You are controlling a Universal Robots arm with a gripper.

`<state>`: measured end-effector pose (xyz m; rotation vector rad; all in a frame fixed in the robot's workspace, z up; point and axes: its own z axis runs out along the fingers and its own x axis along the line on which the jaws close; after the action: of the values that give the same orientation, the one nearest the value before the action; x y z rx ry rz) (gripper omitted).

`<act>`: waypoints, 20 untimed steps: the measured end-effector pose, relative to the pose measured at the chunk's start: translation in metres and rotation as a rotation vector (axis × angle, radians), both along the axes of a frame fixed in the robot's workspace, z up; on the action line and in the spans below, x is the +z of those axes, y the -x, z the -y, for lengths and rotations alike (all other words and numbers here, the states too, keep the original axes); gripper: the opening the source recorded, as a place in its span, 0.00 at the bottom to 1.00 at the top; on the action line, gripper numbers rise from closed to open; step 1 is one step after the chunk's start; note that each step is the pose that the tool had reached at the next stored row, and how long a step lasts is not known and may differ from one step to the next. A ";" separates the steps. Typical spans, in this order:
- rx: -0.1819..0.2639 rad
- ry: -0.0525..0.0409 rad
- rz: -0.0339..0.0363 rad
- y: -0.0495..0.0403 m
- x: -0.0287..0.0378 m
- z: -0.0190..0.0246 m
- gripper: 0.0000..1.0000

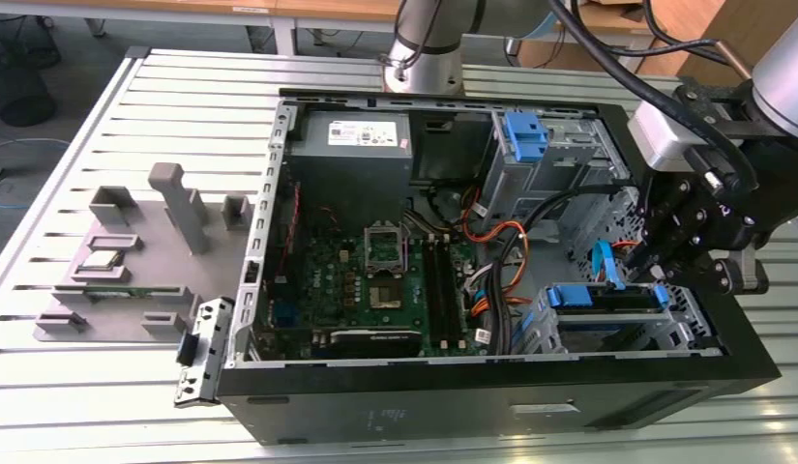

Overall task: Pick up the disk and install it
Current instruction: 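Insert the first disk wire, then insert the second disk wire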

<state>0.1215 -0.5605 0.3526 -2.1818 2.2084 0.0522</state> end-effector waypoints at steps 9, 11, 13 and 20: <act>0.000 0.0000 -0.0100 0.0000 -0.0002 0.0000 0.23; 0.000 0.0000 -0.0100 0.0000 -0.0002 0.0000 0.23; 0.000 -0.0001 -0.0101 0.0000 -0.0002 0.0000 0.23; 0.000 -0.0002 -0.0101 -0.0001 -0.0003 -0.0046 0.23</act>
<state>0.1216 -0.5560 0.3522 -2.1864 2.2134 0.0636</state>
